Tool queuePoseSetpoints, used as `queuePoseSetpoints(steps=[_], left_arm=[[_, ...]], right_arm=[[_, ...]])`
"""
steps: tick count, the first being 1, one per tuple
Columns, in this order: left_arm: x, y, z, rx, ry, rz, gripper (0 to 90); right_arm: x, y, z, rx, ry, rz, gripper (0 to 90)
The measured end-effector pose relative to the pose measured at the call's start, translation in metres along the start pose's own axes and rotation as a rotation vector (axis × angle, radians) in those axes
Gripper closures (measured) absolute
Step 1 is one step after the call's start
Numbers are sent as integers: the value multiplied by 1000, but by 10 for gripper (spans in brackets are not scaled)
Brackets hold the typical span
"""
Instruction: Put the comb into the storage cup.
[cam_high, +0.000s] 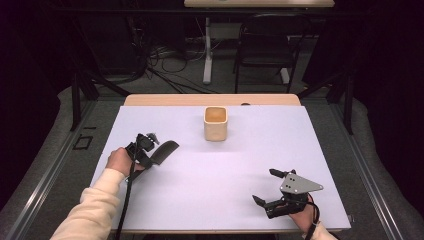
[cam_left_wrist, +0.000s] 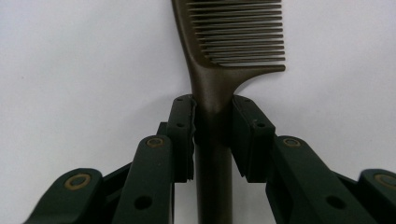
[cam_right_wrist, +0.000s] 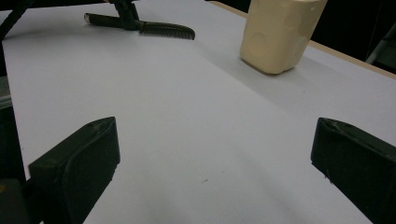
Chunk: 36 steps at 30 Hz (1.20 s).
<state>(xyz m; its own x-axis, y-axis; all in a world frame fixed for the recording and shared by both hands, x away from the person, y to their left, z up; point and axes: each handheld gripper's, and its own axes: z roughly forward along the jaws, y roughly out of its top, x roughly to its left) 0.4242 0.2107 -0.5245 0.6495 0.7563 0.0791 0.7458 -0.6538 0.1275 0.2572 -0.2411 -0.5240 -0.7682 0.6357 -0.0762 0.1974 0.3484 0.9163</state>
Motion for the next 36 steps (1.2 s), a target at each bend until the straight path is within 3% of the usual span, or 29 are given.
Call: queuePoseSetpoints(steps=[9,13,22,36], left_arm=[[0,-1,0,-7,5,-21,718],[0,-1,-2,-24,-10,-10,719],[0,-5,-9,-51,2,-7,720],[-1,-14,-20,-144,-2,-15,720]], right_arm=[[0,0,0,-1,0,-1,9],[0,0,0,-3,-1,1,9],[-1,0,0,-3,-2,-3,9],[-1,0,0,-3,-2,0,9]])
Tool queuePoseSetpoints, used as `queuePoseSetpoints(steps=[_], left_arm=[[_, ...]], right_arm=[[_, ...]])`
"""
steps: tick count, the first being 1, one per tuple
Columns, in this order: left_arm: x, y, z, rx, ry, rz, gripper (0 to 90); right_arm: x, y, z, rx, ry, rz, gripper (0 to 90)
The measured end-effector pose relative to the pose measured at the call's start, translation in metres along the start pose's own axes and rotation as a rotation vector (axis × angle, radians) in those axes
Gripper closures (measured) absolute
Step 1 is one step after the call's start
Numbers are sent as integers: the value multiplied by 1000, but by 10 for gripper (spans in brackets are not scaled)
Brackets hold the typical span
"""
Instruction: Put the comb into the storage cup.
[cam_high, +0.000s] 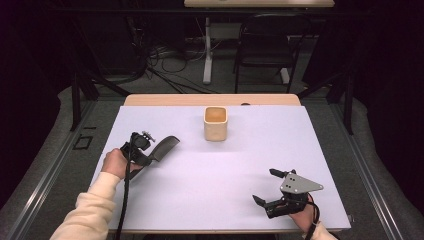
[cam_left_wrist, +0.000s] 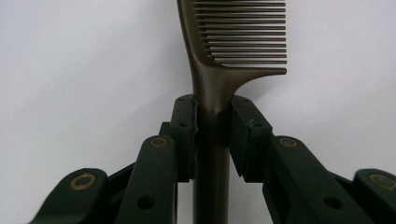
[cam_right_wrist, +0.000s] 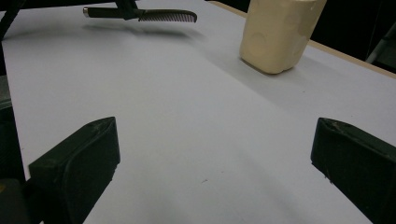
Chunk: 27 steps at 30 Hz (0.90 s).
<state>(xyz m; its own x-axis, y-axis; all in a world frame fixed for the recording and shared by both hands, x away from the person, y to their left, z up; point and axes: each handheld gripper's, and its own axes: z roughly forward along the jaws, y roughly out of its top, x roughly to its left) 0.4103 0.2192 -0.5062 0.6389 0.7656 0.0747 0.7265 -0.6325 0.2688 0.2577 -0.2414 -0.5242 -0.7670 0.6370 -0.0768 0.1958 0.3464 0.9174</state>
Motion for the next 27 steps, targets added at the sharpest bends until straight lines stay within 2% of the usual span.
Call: queuePoseSetpoints(steps=[9,27], left_arm=[[-3,-4,-9,-77,2,-5,720],[-7,-12,-22,-230,-34,-18,720]], right_arm=[[0,0,0,1,1,-3,9],[0,0,0,2,0,-4,9]])
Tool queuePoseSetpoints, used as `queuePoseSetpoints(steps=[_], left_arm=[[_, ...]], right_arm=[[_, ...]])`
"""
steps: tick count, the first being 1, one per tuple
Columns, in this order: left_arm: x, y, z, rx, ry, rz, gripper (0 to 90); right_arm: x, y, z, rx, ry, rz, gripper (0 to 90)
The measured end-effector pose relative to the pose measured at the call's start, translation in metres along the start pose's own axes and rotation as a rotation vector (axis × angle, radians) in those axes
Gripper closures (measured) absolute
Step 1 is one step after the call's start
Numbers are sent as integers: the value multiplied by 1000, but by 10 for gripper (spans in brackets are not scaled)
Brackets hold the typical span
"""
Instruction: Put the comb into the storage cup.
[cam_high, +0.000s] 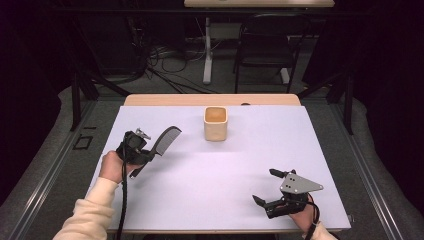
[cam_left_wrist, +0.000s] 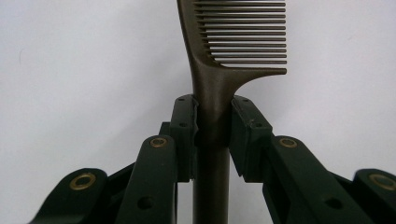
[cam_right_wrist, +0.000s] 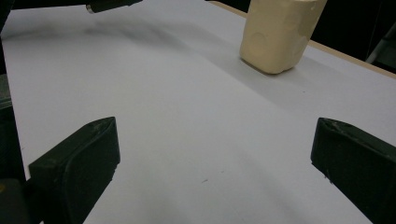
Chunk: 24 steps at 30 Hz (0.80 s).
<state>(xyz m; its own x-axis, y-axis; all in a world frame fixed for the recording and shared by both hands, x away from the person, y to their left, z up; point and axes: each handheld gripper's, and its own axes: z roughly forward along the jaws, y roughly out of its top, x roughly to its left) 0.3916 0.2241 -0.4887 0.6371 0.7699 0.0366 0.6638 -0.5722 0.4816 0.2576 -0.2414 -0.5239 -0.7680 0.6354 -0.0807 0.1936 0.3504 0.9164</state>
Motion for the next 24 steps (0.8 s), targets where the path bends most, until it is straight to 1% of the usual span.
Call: queuePoseSetpoints(steps=[2,10,17,24], left_arm=[[0,0,0,-10,-10,4,720],[-4,-1,-4,-68,-15,1,720],[-6,-3,-6,-138,-25,-24,720],[-6,-5,-3,-182,-31,-37,721]], right_arm=[[0,0,0,1,0,0,9],[0,0,0,0,0,-1,9],[0,0,0,-1,0,2,9],[0,0,0,-1,0,3,9]])
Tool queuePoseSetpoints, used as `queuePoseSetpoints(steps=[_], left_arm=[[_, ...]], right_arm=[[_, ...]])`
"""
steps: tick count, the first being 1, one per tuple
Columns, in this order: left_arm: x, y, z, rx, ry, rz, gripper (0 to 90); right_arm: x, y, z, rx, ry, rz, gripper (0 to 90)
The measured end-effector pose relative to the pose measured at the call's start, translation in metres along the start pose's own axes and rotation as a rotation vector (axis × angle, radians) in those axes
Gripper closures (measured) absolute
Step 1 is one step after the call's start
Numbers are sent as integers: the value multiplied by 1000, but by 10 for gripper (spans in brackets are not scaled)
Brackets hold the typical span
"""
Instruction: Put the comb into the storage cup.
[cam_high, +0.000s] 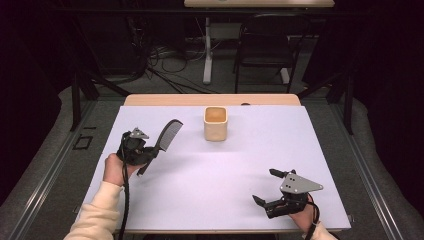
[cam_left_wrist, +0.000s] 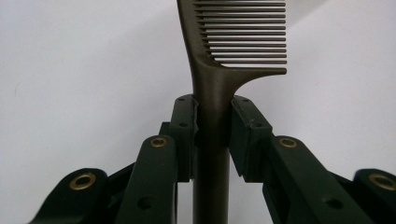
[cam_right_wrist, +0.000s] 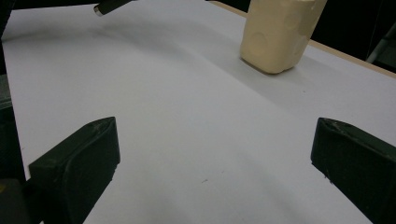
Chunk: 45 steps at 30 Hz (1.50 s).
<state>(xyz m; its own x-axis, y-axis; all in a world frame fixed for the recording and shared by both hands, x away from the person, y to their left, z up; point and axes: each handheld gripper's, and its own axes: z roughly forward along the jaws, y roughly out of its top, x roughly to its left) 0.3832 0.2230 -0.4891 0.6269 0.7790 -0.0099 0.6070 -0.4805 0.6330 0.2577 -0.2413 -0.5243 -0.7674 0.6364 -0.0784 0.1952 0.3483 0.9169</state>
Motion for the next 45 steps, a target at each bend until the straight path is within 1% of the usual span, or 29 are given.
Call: queuePoseSetpoints(steps=[4,6,7,11,15,19,22,26,28,30,35,45], left_arm=[[-1,-1,0,-17,7,6,720],[-1,-2,0,-27,5,3,720],[-1,-2,0,-35,13,0,720],[0,-3,1,-42,9,-1,720],[0,-3,0,-62,14,-8,720],[-2,-2,-1,-71,15,-1,721],[-3,-1,0,-73,13,2,720],[-2,1,4,-64,10,13,720],[-3,2,5,-67,7,11,720],[-4,3,5,-68,7,20,720],[-5,6,5,-68,2,23,720],[-12,18,7,-83,-11,50,720]], right_arm=[[0,0,0,-1,1,-1,9],[0,0,0,-2,3,0,9],[0,0,0,-2,5,0,9],[0,0,0,-2,6,-1,9],[1,0,0,1,6,-4,9],[1,0,0,2,7,-4,9],[1,0,0,0,7,-10,9],[1,0,0,5,9,-9,9],[1,0,1,6,9,-9,9],[1,0,1,6,7,-8,9],[1,0,1,6,7,-10,9],[1,0,1,9,4,-7,9]])
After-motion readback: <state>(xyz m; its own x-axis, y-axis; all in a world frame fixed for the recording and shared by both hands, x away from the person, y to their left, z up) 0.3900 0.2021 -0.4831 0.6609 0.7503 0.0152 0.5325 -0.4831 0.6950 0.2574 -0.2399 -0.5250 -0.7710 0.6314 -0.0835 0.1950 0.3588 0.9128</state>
